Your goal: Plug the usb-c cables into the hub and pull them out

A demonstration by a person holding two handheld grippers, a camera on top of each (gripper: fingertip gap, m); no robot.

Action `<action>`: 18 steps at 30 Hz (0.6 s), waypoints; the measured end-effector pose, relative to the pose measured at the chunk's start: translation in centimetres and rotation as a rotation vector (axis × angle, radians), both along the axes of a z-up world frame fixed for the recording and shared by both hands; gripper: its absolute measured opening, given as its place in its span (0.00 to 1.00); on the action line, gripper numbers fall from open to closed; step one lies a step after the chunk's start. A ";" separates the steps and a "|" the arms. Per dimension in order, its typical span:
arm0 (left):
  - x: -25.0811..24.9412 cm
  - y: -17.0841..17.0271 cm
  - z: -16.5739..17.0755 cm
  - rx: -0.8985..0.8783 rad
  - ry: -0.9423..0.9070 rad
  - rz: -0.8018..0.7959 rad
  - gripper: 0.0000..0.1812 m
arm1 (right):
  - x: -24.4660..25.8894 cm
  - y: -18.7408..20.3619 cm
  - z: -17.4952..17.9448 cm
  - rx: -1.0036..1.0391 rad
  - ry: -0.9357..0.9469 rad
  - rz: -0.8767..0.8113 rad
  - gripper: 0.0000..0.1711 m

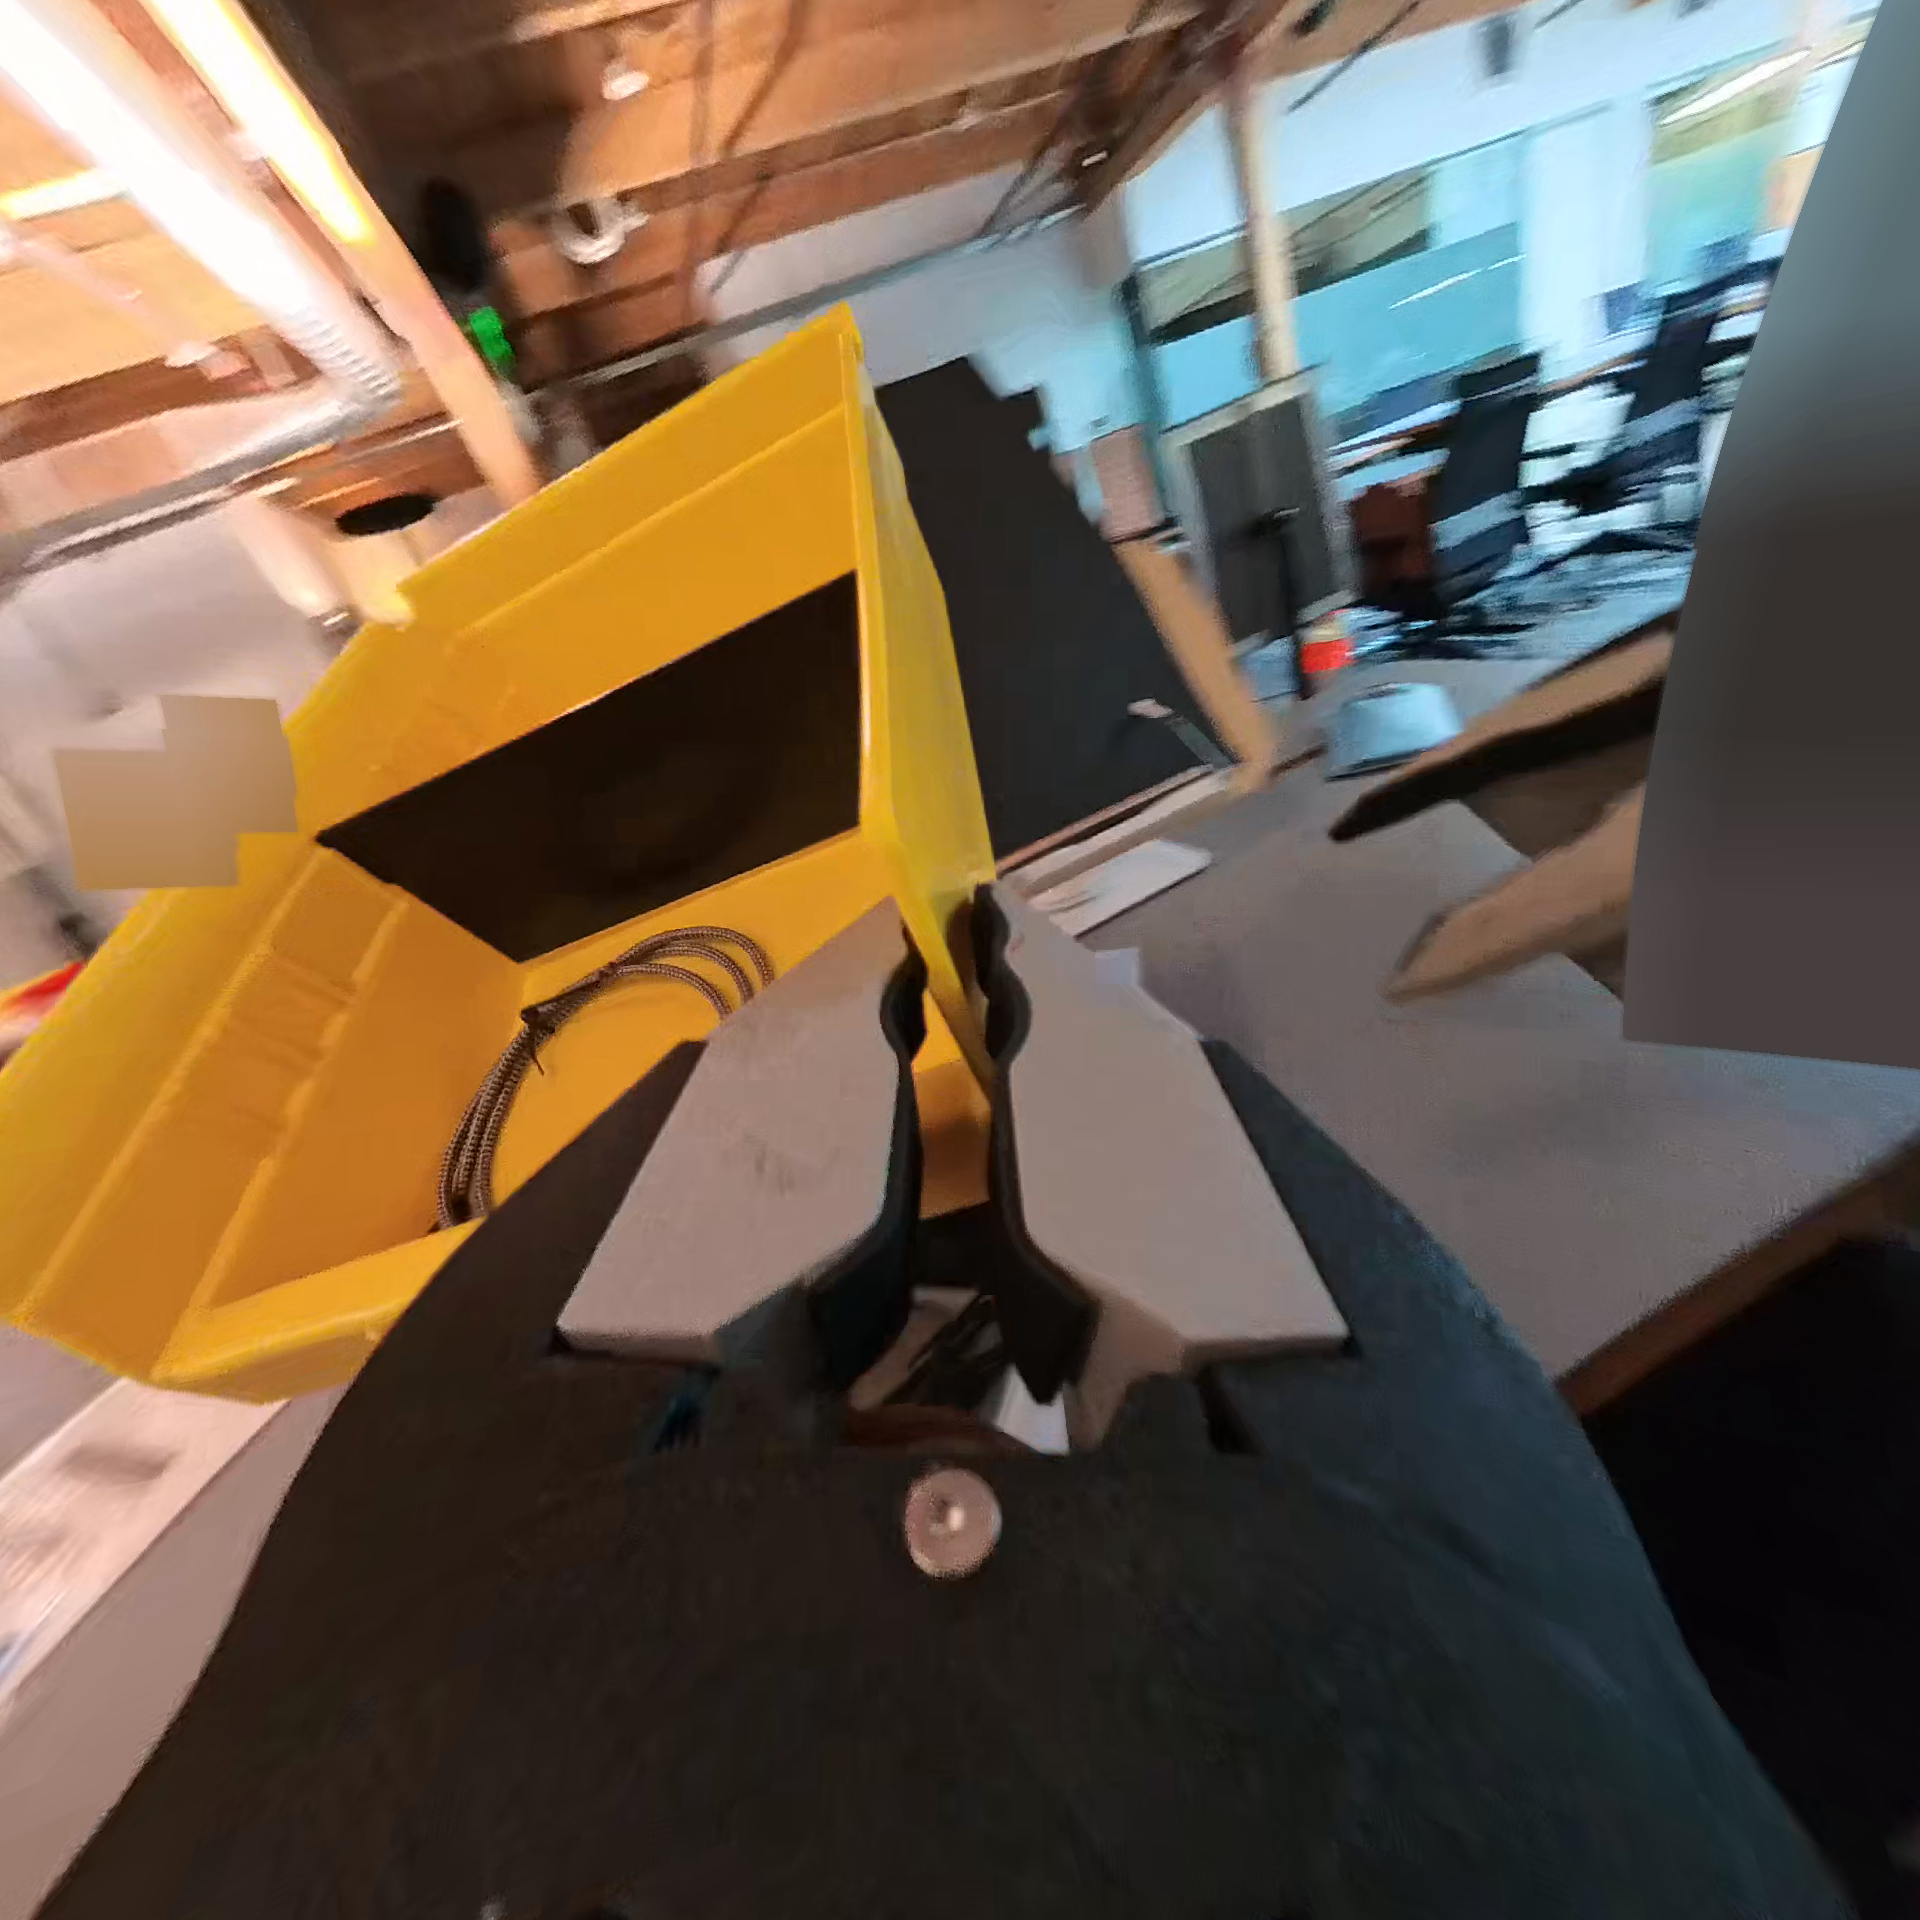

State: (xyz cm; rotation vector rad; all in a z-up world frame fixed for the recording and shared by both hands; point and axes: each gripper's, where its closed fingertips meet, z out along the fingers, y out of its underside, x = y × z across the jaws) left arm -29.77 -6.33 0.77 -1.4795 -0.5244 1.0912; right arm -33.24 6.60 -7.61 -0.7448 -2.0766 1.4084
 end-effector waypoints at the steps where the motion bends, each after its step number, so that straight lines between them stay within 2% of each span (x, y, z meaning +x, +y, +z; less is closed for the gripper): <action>1: 0.7 2.5 -0.1 -0.025 0.007 -0.067 0.02 | -0.1 3.0 0.1 0.000 -0.005 -0.051 0.47; 6: 3.5 15.5 -3.4 -0.136 -0.027 -0.381 0.02 | 0.5 17.9 0.4 0.029 0.006 -0.329 0.44; 10: 3.9 24.2 -9.1 -0.204 -0.152 -0.530 0.03 | 2.7 26.0 -0.3 0.076 -0.025 -0.501 0.45; 13: 3.5 28.8 -14.0 -0.262 -0.240 -0.563 0.03 | 4.3 27.0 -1.0 0.075 -0.043 -0.499 0.46; 17: 2.8 32.1 -20.0 -0.362 -0.395 -0.565 0.02 | 4.8 23.9 -2.7 0.105 -0.055 -0.401 0.46; 18: 2.7 32.0 -20.7 -0.394 -0.419 -0.544 0.06 | 4.7 22.9 -3.2 0.113 -0.055 -0.381 0.46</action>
